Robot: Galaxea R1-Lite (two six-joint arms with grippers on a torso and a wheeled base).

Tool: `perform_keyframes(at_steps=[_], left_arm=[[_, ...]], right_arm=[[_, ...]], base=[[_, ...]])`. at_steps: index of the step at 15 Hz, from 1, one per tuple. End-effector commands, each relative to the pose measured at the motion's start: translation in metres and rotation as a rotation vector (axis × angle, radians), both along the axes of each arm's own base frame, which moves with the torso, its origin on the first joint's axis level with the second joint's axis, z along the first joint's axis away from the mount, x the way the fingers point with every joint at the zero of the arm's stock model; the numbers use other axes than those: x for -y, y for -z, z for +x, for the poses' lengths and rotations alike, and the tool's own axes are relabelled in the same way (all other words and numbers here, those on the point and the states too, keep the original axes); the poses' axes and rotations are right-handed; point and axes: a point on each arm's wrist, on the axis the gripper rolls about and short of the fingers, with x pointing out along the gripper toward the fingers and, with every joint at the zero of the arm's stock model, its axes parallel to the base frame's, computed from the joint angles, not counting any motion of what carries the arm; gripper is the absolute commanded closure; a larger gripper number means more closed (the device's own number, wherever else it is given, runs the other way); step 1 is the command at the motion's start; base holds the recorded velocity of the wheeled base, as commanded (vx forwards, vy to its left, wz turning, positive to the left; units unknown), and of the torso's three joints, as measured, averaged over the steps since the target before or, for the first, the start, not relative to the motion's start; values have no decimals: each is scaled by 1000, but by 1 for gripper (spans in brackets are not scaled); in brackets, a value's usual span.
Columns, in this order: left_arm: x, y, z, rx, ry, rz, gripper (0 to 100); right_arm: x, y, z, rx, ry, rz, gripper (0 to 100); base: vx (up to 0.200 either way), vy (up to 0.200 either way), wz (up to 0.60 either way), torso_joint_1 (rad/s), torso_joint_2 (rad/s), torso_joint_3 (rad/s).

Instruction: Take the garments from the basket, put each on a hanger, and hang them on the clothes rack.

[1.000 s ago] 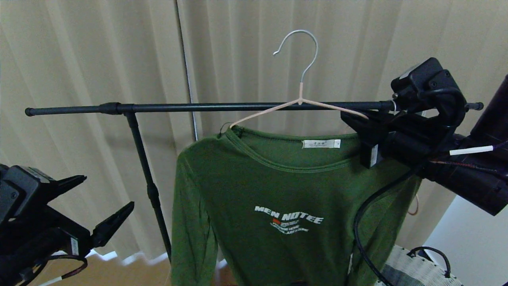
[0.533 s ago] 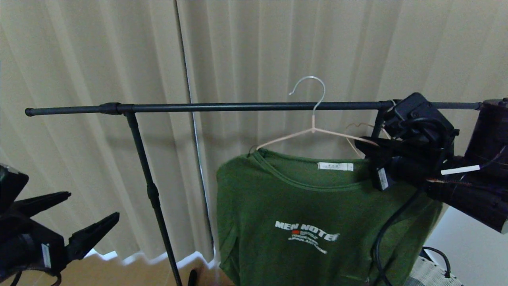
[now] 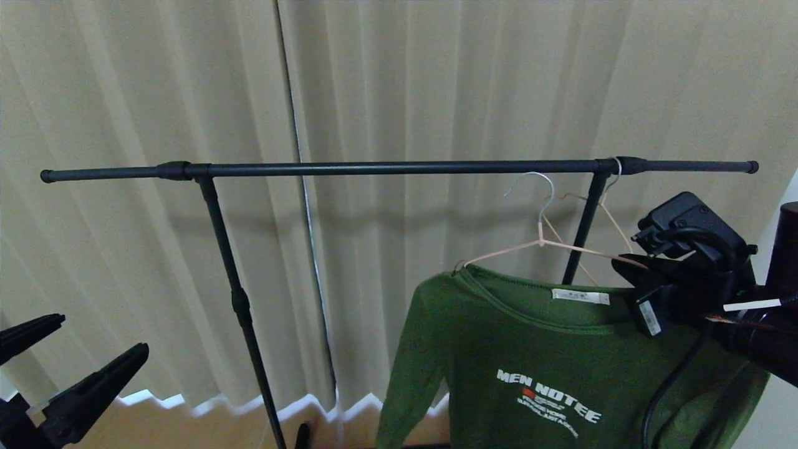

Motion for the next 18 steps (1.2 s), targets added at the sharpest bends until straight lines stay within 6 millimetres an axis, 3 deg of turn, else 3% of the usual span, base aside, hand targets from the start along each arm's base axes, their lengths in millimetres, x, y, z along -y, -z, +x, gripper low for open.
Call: perform_keyframes(at_steps=[1,7,16,18], left_arm=[[0,5,-2,-8,2,0,0],[2,9,-1,-32,47,-7,0],[2,9,0,-31,47,-4,0],[2,10,-1,-33,47,-2,0]], right_arm=[[8,2,-3,-4,30,10,100],[10,7,-3,-20,59,56,100],[11,6,-3,-16,58,60,100],[10,6,-3,-15,62,71,100]], base=[[0,0,0,0,0,0],[0,0,0,0,0,0],[0,200,0,3,5,3],[0,0,0,0,0,0]])
